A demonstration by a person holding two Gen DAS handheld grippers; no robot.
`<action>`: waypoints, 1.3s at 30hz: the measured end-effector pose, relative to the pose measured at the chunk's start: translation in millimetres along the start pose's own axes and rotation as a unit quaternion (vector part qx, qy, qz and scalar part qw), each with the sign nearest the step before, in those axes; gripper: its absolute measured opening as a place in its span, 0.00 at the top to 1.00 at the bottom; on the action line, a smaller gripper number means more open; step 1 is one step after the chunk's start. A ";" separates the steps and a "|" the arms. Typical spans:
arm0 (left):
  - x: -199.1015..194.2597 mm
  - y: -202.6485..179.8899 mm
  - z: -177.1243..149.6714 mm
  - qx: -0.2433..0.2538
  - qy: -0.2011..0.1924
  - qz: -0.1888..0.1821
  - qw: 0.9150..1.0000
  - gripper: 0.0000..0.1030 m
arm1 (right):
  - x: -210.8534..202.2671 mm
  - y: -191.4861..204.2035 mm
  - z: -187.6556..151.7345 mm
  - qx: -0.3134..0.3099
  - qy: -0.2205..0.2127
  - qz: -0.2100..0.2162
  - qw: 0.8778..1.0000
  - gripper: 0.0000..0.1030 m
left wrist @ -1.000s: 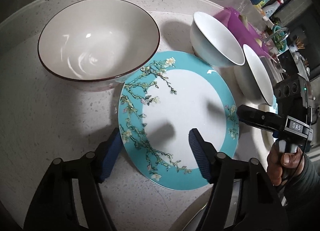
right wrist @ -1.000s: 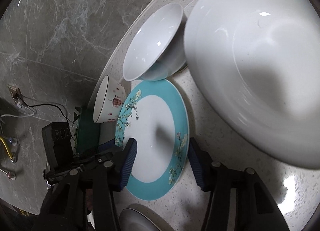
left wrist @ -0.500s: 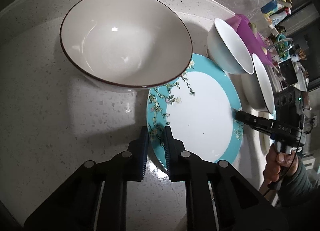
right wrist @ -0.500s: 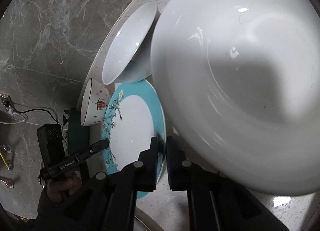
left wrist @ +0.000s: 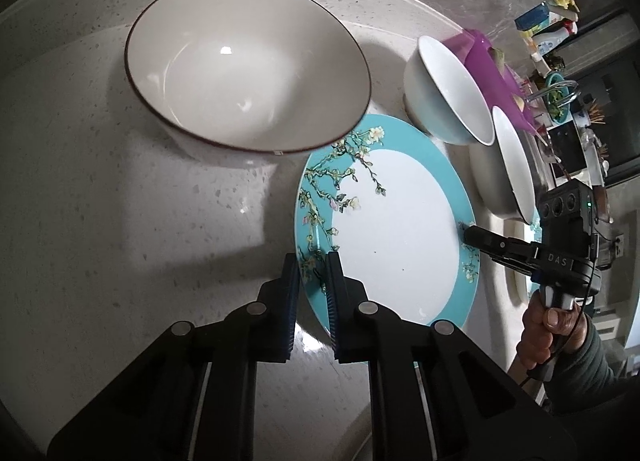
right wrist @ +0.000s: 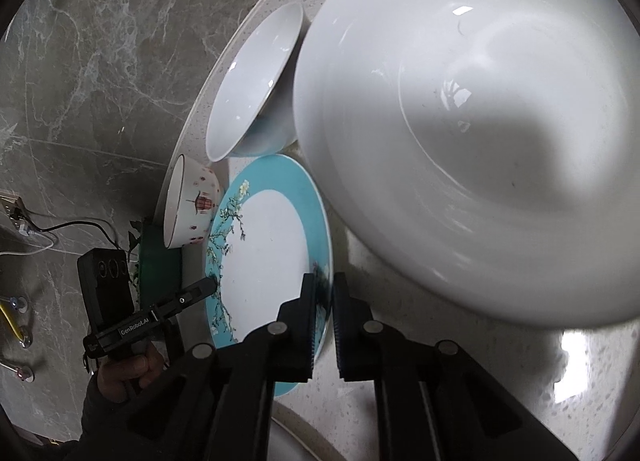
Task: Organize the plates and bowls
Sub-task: 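Lift the teal-rimmed plate with both tools and lower it onto the grey plate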
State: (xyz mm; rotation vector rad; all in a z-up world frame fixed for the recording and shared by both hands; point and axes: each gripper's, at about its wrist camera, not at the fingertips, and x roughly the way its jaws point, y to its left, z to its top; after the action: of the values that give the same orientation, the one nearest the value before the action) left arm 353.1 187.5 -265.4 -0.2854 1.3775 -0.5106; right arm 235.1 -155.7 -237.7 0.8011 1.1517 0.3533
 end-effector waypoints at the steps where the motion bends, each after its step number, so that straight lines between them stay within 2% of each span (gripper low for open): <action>1: -1.0 -1.0 -1.2 -0.001 -0.001 -0.001 1.000 0.90 | -1.8 1.0 -0.9 0.001 0.000 0.001 1.000 0.90; 11: -30.1 -19.8 -15.7 0.005 -0.021 -0.002 1.000 0.90 | -22.6 20.1 -10.9 -0.003 -0.001 0.012 1.000 0.90; 17: -53.7 -35.7 -43.9 0.008 -0.031 -0.004 0.999 0.90 | -42.8 29.8 -27.7 -0.012 -0.004 0.020 1.000 0.90; 27: -77.9 -56.5 -117.1 -0.006 -0.039 0.003 0.999 0.90 | -69.1 37.0 -79.1 -0.025 0.016 0.028 0.999 0.90; 33: -78.2 -59.0 -171.7 -0.028 -0.032 0.009 0.999 0.90 | -77.3 32.0 -111.4 -0.029 0.041 0.027 0.998 0.90; 39: -78.6 -62.4 -211.8 -0.045 -0.031 0.014 0.998 0.90 | -80.0 23.7 -130.3 -0.040 0.066 0.022 0.997 0.90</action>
State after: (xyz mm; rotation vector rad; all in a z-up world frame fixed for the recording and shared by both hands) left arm 126.4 194.7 -206.5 -0.3526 1.3436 -0.4142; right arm 88.7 -140.5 -189.8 0.7432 1.2369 0.4919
